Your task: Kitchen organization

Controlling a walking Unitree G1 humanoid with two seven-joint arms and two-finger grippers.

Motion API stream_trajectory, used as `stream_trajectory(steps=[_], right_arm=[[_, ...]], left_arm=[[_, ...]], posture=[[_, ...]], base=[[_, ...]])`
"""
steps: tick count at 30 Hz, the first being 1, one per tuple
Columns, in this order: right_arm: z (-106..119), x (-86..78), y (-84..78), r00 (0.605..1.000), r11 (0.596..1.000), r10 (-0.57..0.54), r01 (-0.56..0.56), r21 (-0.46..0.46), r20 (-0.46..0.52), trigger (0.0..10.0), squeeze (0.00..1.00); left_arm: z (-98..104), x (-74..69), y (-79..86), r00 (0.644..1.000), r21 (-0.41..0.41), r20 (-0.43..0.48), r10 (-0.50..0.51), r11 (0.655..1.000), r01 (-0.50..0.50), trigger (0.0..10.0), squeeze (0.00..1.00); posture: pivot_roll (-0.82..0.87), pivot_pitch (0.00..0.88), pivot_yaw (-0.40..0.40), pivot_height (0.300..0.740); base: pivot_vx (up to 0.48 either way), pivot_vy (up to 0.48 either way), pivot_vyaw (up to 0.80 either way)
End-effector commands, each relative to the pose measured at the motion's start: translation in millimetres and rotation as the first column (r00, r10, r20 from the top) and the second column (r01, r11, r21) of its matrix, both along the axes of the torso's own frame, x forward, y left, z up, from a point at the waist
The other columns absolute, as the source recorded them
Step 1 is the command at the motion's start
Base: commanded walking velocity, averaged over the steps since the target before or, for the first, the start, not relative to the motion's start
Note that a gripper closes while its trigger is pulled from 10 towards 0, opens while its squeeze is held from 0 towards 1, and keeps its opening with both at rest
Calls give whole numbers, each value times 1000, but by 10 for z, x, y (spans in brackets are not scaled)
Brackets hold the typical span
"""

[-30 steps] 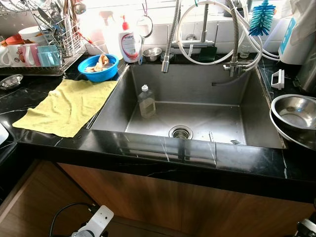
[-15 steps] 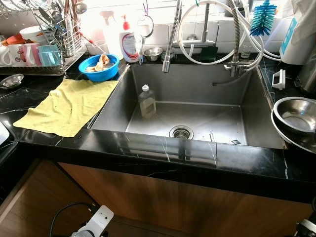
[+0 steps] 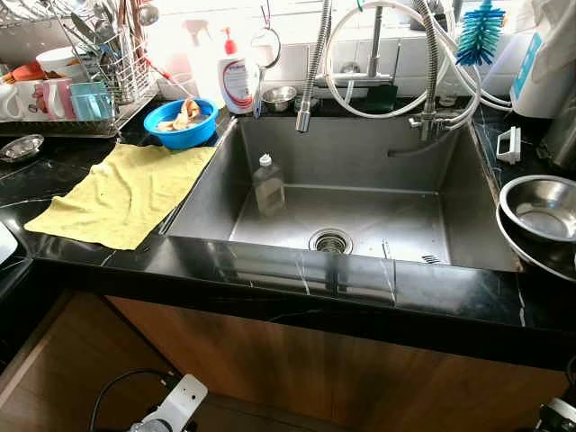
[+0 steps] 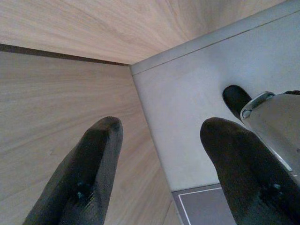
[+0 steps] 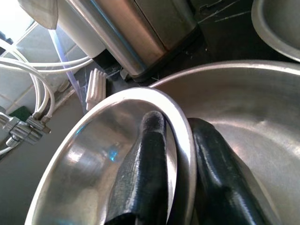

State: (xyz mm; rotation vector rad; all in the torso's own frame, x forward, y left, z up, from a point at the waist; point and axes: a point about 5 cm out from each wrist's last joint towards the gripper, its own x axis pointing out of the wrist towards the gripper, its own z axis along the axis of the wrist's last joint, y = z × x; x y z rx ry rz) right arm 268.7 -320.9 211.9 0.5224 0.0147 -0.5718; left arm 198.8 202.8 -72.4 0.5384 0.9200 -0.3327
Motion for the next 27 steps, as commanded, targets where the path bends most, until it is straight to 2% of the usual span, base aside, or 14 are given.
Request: stream_trajectory(steps=[1, 10, 18, 23, 26, 27], right_arm=[[-33, 17, 0, 1000, 1000, -5, 5, 21, -18, 0, 0], [47, 22, -8, 999, 1000, -24, 24, 0, 28, 0, 0], [192, 42, 39, 995, 996, 3, 5, -84, 100, 0, 0], [295, 46, 64, 984, 992, 10, 13, -128, 177, 0, 0], [378, 60, 111, 972, 987, 49, -11, -163, 231, 0, 0], [432, 72, 157, 962, 981, 88, -39, -188, 257, 314, 0]], left_arm=[[5, -4, 45, 1000, 20, -1, -11, 1000, 11, 10000, 0], [17, 14, 44, 1000, 21, 9, -15, 1000, 15, 10000, 0], [20, 22, 44, 1000, 21, 9, -16, 1000, 16, 10000, 0], [21, 24, 41, 1000, 21, 10, -17, 1000, 17, 10000, 0], [21, 24, 40, 1000, 21, 10, -16, 1000, 16, 10000, 0], [20, 22, 41, 1000, 22, 9, -16, 1000, 16, 10000, 0]], posture=[[-137, 0, 98, 740], [-136, 0, 101, 740], [-138, 0, 102, 740], [-136, 0, 102, 740], [-136, 0, 101, 740], [-136, 0, 101, 740]], base=[[0, 0, 0], [0, 0, 0], [0, 0, 0], [0, 0, 0], [0, 0, 0], [0, 0, 0]])
